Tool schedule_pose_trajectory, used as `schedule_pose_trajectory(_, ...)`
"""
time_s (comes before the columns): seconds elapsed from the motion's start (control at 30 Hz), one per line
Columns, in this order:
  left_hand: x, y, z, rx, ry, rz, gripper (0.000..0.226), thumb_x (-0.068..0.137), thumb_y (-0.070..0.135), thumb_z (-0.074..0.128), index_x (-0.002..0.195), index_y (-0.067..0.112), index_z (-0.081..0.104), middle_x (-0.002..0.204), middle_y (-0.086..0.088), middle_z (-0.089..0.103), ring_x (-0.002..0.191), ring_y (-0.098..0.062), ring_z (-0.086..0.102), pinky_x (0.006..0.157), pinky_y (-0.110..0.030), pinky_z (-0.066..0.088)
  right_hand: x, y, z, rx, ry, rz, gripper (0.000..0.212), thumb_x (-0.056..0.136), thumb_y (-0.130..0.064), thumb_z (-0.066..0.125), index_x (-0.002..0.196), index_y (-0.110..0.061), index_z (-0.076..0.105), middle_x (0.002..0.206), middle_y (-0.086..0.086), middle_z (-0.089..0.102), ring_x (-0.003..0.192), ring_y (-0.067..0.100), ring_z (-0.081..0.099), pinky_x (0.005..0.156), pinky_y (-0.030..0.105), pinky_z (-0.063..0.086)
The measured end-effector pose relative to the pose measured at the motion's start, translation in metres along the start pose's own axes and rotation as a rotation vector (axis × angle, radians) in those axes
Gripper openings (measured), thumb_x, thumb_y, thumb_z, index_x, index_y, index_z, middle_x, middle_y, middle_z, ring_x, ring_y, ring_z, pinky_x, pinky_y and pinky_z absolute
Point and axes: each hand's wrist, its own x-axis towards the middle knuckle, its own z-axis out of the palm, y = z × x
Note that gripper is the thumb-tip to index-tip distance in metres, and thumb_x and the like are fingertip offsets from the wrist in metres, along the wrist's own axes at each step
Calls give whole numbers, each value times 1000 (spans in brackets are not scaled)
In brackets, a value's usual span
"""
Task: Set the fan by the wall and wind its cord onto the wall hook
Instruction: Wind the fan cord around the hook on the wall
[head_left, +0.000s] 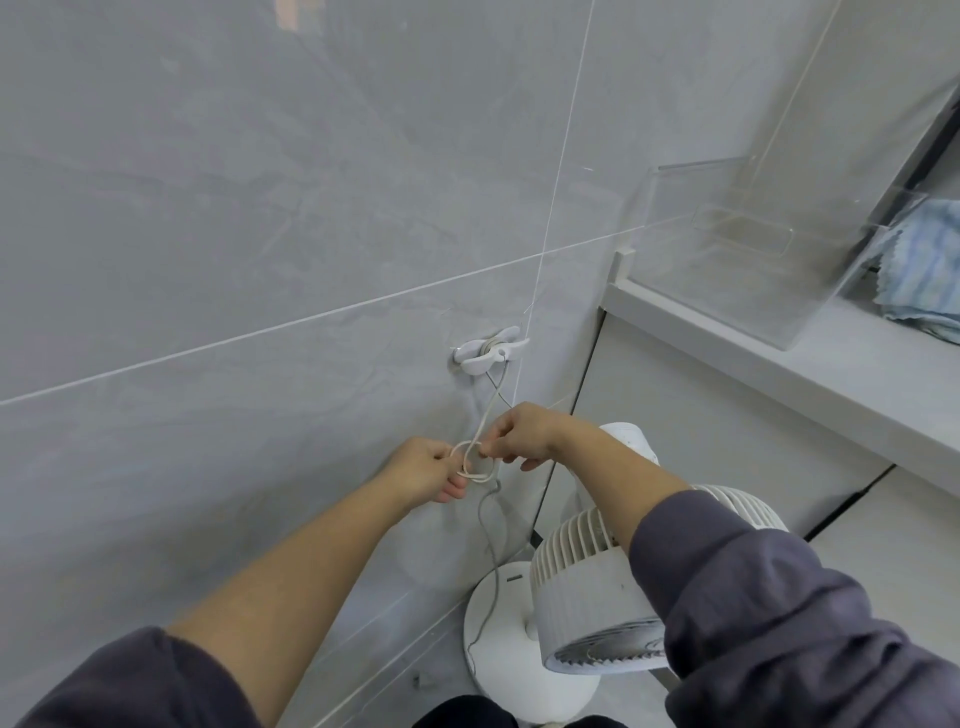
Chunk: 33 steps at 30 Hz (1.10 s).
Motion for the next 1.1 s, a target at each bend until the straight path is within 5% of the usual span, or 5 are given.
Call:
schedule_pose_trajectory(0.3, -6, 13, 4, -46, 94, -50, 16, 94, 9, 51, 79, 12, 47, 67, -13, 61, 57, -21, 61, 56, -25, 49, 0, -6, 7, 93, 39, 21, 15, 91, -19, 62, 84, -6, 59, 73, 12, 60, 57, 17, 57, 55, 24, 49)
schedule_pose_trajectory(0.57, -4, 13, 7, -390, 99, -169, 24, 88, -12, 46, 75, 6, 53, 80, -3, 62, 62, -19, 58, 69, -33, 54, 1, -4, 12, -97, 34, 46, 14, 90, 4, 51, 91, -8, 58, 79, 14, 63, 66, 22, 62, 68, 31, 57)
schedule_pose_trajectory(0.77, -2, 21, 9, -333, 148, -189, 25, 89, -5, 41, 84, 5, 63, 68, -7, 41, 52, -16, 37, 44, -24, 52, 4, -2, 13, -194, 97, 21, 15, 90, 6, 53, 99, -2, 63, 96, 20, 69, 86, 32, 71, 77, 40, 60)
schedule_pose_trajectory(0.87, -1, 17, 8, -144, 192, -56, 20, 91, 3, 40, 85, 14, 56, 67, -6, 43, 48, -17, 39, 49, -28, 49, 4, 0, 14, -150, 109, 16, 15, 92, 6, 48, 92, -4, 58, 94, 22, 69, 79, 32, 71, 75, 40, 61)
schedule_pose_trajectory(1.1, -8, 6, -2, 919, 272, 443, 22, 82, 1, 45, 93, 20, 47, 91, -5, 53, 80, -30, 52, 67, -40, 43, 0, -2, 15, 15, 36, 53, 34, 93, 8, 27, 96, -3, 59, 86, 18, 63, 60, 21, 62, 58, 27, 54)
